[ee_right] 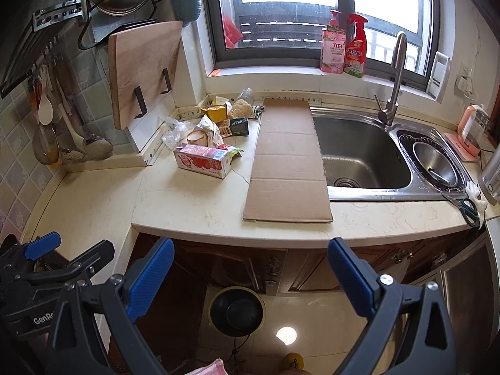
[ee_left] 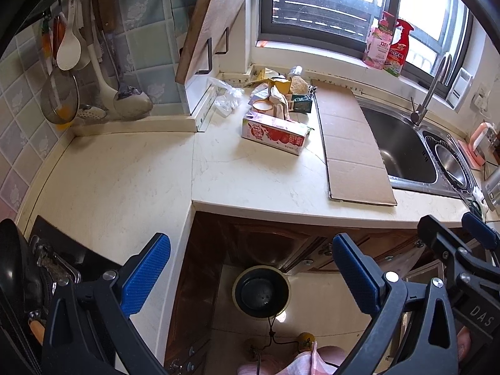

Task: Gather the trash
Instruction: 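Grasp the pink milk carton with the left tool while the right tool grasps the strawberry drink carton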

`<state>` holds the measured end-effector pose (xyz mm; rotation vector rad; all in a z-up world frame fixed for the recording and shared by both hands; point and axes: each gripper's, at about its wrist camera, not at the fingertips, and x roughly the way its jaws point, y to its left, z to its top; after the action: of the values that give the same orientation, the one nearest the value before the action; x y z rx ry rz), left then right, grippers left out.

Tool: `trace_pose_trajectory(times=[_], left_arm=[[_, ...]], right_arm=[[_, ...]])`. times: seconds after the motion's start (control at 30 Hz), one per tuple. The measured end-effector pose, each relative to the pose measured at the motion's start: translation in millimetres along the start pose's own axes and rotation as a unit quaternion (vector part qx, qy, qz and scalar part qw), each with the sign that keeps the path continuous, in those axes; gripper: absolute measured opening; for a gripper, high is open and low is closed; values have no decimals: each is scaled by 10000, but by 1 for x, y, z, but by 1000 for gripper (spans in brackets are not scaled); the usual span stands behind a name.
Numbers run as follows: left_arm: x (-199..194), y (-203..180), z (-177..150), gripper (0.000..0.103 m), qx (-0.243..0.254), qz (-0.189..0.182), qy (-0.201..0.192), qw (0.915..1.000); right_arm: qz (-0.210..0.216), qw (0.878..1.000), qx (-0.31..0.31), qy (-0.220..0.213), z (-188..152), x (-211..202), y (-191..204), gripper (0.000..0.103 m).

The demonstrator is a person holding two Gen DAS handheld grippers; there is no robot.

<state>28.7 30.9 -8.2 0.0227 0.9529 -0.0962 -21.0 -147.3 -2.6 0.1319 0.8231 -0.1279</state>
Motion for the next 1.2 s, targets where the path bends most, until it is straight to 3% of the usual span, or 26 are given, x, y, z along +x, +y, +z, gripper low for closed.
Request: trace_pose_trajectory(times=[0.23, 0.5, 0.87, 0.97, 1.2], left_arm=[[11, 15, 16, 102, -151, 108, -52, 9998], [57, 19, 50, 102, -694, 336, 339, 9964], [149, -16, 125, 102, -1719, 330, 809, 9812], [178, -24, 141, 102, -1905, 368, 938, 9765], [253, -26, 178, 102, -2447, 538, 1320, 9590]], right_arm=[[96, 9996, -257, -13, 27, 18, 4, 93], [624, 9926, -1025, 192, 91, 78, 3, 91], [1315, 9709, -1798, 884, 167, 184, -22, 77], [1587, 9642, -1790, 1143, 178, 211, -27, 71], [1876, 9545, -1728, 1545, 188, 268, -36, 68]])
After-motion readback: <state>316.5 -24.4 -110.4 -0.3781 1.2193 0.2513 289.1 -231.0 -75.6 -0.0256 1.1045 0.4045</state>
